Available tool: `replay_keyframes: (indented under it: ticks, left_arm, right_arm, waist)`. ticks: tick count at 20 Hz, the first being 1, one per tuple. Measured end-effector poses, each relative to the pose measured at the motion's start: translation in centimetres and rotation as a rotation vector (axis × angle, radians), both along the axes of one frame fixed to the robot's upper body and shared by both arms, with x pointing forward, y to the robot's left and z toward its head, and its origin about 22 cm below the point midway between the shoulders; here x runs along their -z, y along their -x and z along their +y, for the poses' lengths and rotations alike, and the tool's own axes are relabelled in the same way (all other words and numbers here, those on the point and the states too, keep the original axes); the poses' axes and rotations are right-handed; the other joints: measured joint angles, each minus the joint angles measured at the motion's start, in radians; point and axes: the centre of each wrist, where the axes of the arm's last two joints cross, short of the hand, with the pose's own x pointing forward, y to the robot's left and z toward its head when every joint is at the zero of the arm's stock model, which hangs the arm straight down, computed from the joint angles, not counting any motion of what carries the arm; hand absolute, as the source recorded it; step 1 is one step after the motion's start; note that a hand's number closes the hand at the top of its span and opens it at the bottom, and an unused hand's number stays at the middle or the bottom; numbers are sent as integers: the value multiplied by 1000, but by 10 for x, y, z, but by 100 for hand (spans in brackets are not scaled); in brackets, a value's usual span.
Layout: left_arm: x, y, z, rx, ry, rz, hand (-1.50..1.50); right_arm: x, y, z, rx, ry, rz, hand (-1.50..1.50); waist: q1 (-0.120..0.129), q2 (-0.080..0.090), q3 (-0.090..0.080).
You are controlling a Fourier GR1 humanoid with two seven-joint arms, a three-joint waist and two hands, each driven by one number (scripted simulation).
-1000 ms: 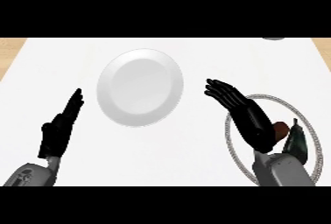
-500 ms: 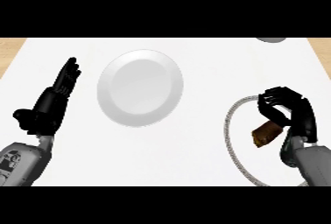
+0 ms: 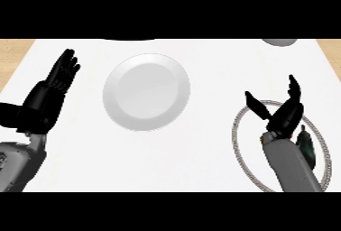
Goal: Pick the sweet potato from the placemat and place it in the plate
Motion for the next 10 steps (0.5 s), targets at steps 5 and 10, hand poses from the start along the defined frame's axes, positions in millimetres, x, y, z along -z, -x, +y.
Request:
replay_keyframes:
  ticks: [5,10]
  left_arm:
    - [-7,2,9,-12,-1,12,0]
    - [-4,4,11,-28,-15,21,0]
  right_arm:
    - [-8,-16,1,52,85,88,-150]
    - [-18,-32,-19,102,61,369,-150]
  waist:
    - [-20,-9,-4]
    - [-31,-16,-8]
